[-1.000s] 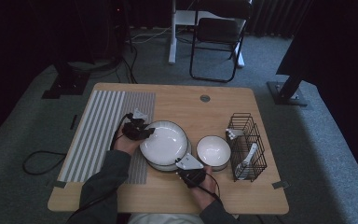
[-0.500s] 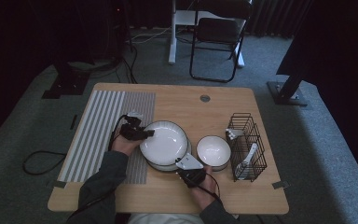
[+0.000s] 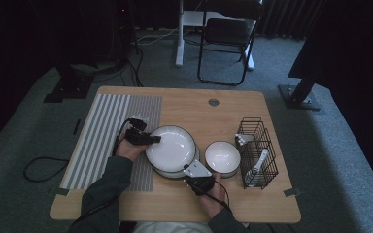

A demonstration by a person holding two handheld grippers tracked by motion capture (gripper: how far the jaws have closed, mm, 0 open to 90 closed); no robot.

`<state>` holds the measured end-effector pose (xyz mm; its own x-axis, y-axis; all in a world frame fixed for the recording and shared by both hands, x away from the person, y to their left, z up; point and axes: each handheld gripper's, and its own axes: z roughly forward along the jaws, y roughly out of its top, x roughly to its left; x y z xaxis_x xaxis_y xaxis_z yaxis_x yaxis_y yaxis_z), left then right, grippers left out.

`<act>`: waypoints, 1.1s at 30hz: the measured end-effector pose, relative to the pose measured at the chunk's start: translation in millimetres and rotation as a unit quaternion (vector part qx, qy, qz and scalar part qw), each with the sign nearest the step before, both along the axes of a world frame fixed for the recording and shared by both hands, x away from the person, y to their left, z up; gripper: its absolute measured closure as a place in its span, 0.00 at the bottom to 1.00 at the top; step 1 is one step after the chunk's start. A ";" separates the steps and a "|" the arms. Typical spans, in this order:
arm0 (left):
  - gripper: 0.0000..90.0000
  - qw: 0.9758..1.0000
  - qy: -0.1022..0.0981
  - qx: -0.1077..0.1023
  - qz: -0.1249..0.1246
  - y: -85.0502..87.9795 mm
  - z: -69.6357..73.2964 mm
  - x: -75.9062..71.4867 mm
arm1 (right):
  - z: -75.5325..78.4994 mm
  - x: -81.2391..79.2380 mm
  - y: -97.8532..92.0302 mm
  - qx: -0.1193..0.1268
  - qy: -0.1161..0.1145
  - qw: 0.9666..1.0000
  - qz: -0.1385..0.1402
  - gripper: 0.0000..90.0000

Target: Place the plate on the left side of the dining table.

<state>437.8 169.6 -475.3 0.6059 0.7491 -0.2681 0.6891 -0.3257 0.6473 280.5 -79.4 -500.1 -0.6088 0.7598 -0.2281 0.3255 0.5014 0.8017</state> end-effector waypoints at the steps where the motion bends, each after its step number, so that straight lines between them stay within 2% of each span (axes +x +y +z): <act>1: 0.73 1.000 -0.001 0.000 0.000 0.8 0.4 -0.4 | -0.3 0.0 -0.2 -0.001 -0.001 1.000 -0.001 0.99; 4: 0.77 1.000 -0.006 -0.014 0.006 3.0 2.3 -1.9 | -1.6 0.0 0.0 -0.003 -0.002 1.000 -0.006 1.00; 10: 0.83 1.000 -0.023 -0.020 0.001 3.3 11.1 -5.7 | -3.5 0.1 0.5 -0.005 -0.006 1.000 -0.009 1.00; 17: 0.91 0.998 -0.038 -0.043 -0.005 1.4 24.8 -11.3 | -5.2 0.5 1.9 -0.010 -0.006 1.000 -0.008 1.00; 21: 0.93 0.998 -0.045 -0.043 -0.002 -2.6 29.7 -14.0 | -6.3 0.7 3.7 -0.010 -0.004 1.000 -0.002 0.99; 27: 0.94 0.997 -0.040 -0.063 0.011 -0.9 28.7 -12.8 | 0.1 -4.2 -1.2 -0.002 -0.014 1.000 0.002 0.93; 33: 0.94 0.997 -0.048 -0.060 0.020 -0.3 31.8 -15.0 | 4.1 -9.5 -5.0 0.003 -0.016 1.000 0.014 0.84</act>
